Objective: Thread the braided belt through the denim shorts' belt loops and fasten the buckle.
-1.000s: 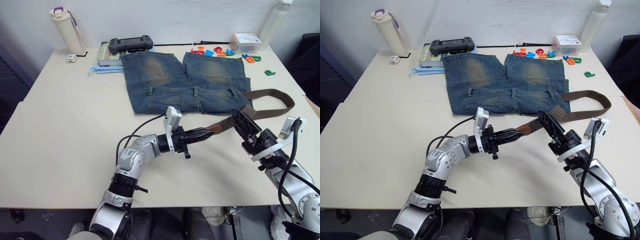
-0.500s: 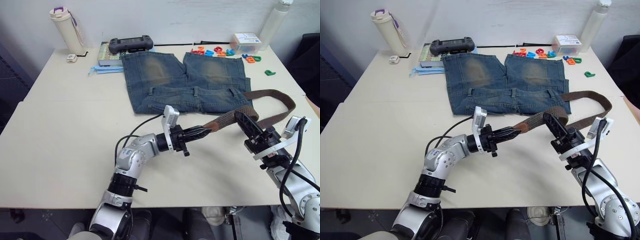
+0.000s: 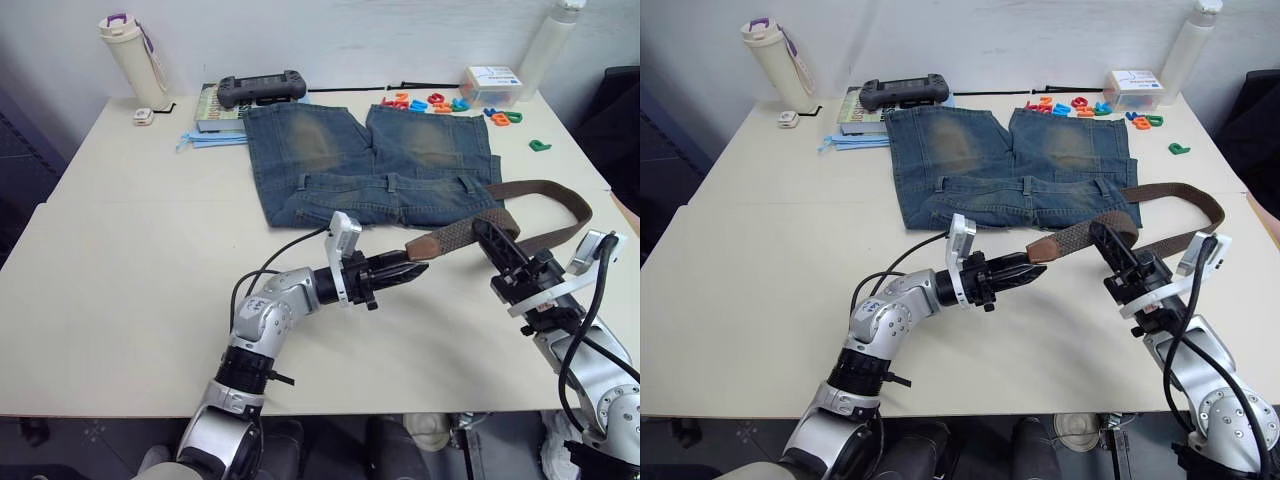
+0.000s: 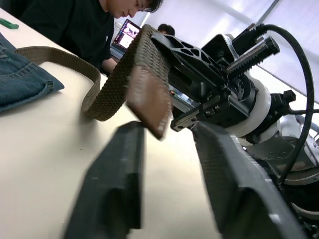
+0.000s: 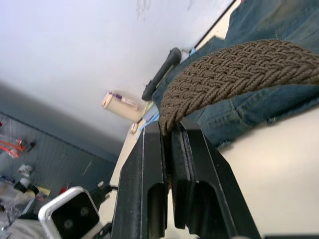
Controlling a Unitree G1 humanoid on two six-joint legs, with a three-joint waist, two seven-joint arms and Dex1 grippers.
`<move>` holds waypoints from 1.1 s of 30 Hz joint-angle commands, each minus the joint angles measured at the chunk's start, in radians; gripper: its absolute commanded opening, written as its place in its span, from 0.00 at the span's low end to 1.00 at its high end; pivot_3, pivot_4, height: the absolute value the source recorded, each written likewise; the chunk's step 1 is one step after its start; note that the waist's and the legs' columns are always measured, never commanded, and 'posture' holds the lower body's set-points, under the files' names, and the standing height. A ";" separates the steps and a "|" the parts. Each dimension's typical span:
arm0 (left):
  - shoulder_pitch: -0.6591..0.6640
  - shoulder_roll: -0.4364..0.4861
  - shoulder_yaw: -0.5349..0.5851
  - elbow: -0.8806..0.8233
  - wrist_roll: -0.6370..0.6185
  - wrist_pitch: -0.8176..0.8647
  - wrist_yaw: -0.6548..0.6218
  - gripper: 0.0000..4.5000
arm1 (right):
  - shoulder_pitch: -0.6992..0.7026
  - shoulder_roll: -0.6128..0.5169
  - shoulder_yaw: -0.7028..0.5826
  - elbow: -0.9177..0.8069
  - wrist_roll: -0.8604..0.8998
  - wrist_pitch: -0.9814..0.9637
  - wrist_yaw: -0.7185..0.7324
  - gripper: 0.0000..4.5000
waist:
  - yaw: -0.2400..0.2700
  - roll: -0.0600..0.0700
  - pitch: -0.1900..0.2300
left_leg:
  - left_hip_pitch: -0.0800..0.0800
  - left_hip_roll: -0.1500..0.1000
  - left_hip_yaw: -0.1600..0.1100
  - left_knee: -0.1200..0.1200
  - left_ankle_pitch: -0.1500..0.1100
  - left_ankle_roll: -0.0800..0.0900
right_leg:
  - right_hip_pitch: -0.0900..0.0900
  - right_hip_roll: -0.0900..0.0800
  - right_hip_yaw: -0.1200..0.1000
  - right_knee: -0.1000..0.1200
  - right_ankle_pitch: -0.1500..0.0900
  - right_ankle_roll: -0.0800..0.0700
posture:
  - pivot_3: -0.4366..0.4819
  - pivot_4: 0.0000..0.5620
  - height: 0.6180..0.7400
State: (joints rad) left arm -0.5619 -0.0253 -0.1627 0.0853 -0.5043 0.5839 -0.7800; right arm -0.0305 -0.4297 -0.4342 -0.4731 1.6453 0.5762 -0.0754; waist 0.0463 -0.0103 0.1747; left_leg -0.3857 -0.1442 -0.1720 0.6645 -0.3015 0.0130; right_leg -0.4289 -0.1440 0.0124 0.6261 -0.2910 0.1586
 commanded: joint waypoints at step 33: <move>-0.619 0.074 -0.326 1.229 1.028 -0.876 0.872 0.99 | 0.062 0.126 -0.013 -0.213 -0.110 -0.220 -0.219 0.00 | -0.011 -0.001 0.000 | 0.000 -0.001 0.009 -0.001 0.000 0.004 | -0.003 0.001 0.011 0.000 0.003 0.005 | 0.48 0.27 0.79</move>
State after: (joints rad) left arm -1.1753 0.0393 -0.5082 1.2675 0.5179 -0.3477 0.0868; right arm 0.0231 -0.3039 -0.4370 -0.6306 1.5398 0.3883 -0.2873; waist 0.0348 -0.0112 0.1750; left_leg -0.3849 -0.1450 -0.1625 0.6633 -0.3014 0.0172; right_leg -0.4315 -0.1427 0.0237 0.6266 -0.2883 0.1633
